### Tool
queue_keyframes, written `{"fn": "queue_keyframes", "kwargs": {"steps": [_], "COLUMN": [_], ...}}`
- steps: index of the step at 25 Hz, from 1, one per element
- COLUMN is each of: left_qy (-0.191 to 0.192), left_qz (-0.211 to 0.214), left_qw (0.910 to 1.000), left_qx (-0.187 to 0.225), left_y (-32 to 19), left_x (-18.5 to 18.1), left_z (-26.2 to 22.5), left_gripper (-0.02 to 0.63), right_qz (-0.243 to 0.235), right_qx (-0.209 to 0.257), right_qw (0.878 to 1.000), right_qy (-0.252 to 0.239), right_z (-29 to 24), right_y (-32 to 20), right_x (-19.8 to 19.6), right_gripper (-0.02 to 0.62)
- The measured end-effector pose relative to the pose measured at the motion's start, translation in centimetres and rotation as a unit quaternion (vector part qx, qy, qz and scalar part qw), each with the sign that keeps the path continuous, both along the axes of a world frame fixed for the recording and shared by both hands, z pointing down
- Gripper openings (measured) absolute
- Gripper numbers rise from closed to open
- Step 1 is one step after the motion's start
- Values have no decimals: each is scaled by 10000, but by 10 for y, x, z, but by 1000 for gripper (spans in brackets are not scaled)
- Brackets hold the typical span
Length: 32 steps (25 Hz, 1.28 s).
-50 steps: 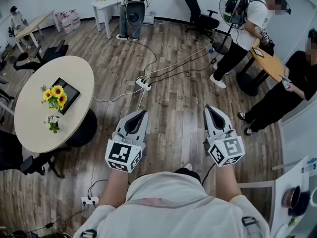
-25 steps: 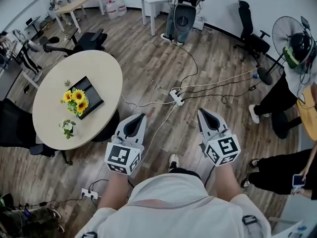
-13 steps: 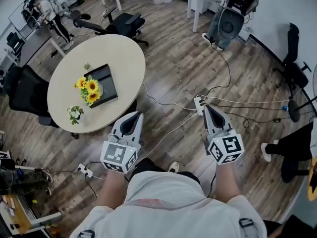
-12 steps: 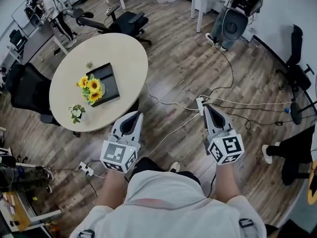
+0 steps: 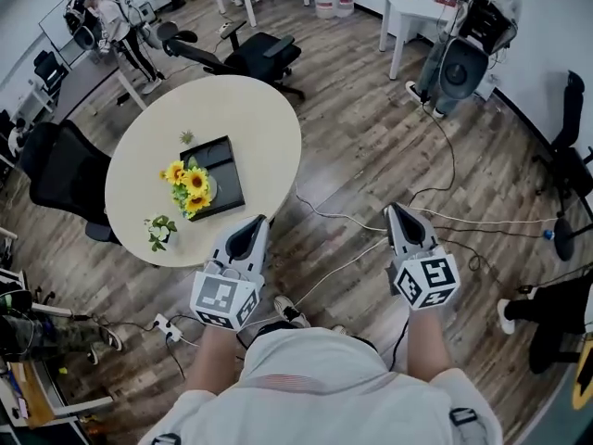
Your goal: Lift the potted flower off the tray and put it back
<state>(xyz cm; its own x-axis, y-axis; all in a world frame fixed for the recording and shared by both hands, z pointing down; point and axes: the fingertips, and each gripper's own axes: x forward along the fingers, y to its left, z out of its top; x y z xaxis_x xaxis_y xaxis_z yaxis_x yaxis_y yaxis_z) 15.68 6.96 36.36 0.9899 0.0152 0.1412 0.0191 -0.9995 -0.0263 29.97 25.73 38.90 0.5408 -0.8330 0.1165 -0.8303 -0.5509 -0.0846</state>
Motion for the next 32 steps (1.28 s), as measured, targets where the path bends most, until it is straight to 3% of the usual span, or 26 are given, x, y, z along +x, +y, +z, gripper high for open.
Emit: {"fn": "queue_keyframes", "kwargs": {"steps": [5, 10, 17, 24, 32], "left_qy": [254, 245, 153, 136, 187], "left_qz": [-543, -1180, -2238, -3055, -3393], "left_qw": [9982, 9927, 9744, 9520, 9404], "left_qx": [-36, 11, -173, 96, 83], "left_y": [-108, -186, -254, -264, -260], "left_x": [-10, -34, -77, -85, -77], "left_z": [-8, -3, 15, -4, -8], "left_gripper": [3, 3, 3, 3, 3], "right_qz": [-450, -1133, -2255, -3002, -3342], "right_qx": [-130, -209, -168, 58, 139], "right_qw": [9982, 9922, 9723, 9521, 9410], "right_qy": [378, 475, 585, 574, 517], "right_z": [-25, -29, -26, -35, -34], "right_y": [-117, -221, -328, -371, -383], "right_x": [8, -2, -21, -5, 9], "right_gripper": [-2, -2, -2, -2, -2]}}
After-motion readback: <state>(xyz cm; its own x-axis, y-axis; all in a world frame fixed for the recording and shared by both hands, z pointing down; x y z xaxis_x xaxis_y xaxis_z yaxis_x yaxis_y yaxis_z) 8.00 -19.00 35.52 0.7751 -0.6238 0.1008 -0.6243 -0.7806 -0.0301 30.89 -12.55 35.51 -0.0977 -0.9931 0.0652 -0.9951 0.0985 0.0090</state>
